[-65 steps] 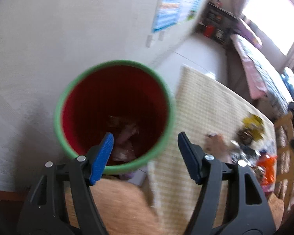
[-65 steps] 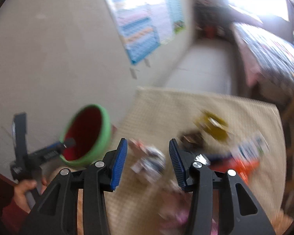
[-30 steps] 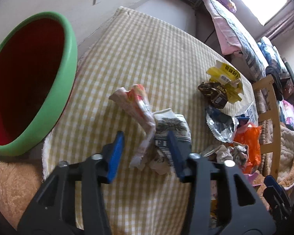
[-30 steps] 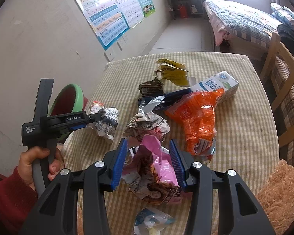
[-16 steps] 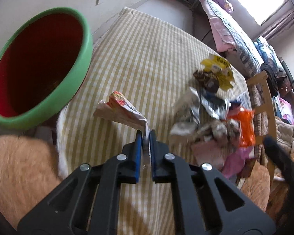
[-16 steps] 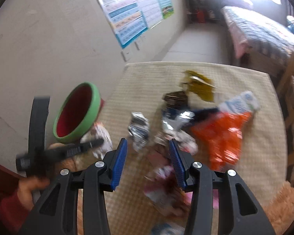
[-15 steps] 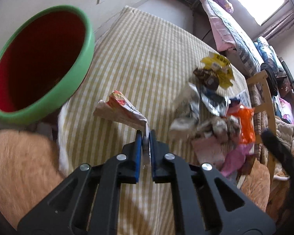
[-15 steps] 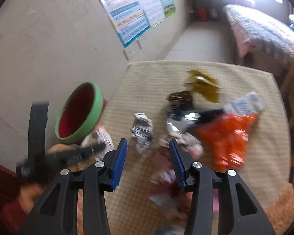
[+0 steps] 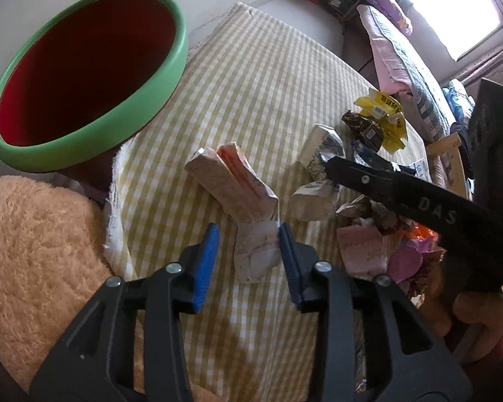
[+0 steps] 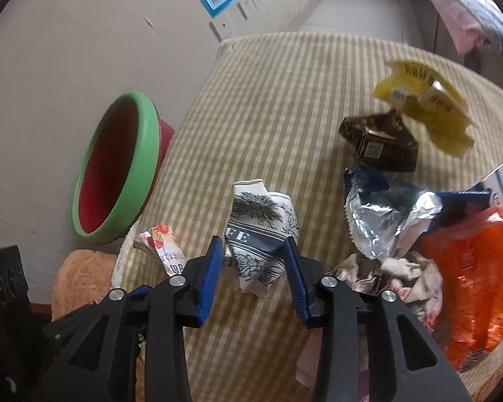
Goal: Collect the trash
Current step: 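Grasp the white-pink paper carton with the left gripper while the right gripper grasps crumpled white printed paper, then carry the paper carton in the left gripper while the right gripper carries the white paper over the bin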
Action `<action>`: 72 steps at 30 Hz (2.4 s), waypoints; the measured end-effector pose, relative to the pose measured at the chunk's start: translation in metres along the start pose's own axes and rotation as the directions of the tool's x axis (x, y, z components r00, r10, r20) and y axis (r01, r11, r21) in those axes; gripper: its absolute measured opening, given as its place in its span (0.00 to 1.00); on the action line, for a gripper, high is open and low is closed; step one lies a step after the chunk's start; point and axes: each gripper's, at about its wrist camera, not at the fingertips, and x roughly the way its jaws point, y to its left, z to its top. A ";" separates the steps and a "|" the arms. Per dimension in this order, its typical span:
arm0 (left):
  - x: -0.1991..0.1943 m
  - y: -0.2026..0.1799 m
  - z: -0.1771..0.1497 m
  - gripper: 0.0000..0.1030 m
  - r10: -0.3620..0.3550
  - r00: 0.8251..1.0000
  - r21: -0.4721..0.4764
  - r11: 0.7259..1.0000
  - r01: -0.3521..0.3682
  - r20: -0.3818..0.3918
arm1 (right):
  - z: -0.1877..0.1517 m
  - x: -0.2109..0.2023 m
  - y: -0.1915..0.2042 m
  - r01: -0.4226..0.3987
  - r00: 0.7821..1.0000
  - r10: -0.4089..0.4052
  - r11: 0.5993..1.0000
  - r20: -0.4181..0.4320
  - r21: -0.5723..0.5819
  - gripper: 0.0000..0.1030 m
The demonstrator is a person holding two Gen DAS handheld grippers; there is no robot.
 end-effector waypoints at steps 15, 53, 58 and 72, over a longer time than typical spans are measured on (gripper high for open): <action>0.028 -0.004 -0.001 0.54 0.009 0.998 -0.019 1.000 -0.010 -0.062 | 0.007 0.014 -0.004 -0.017 0.999 0.018 0.999 -0.045 0.029 0.45; -0.072 -0.007 0.029 0.36 0.148 0.953 0.033 0.986 -0.162 0.263 | -0.007 -0.103 0.048 -0.015 0.975 0.037 0.994 0.217 -0.104 0.45; -0.096 0.008 0.037 0.36 0.187 0.928 0.010 0.979 -0.201 0.322 | 0.001 -0.097 0.075 -0.040 0.976 0.075 0.985 0.206 -0.170 0.45; -0.112 0.059 0.042 0.36 0.251 0.909 -0.109 0.968 -0.228 0.333 | 0.016 -0.059 0.136 -0.067 0.984 0.113 0.951 0.137 -0.302 0.45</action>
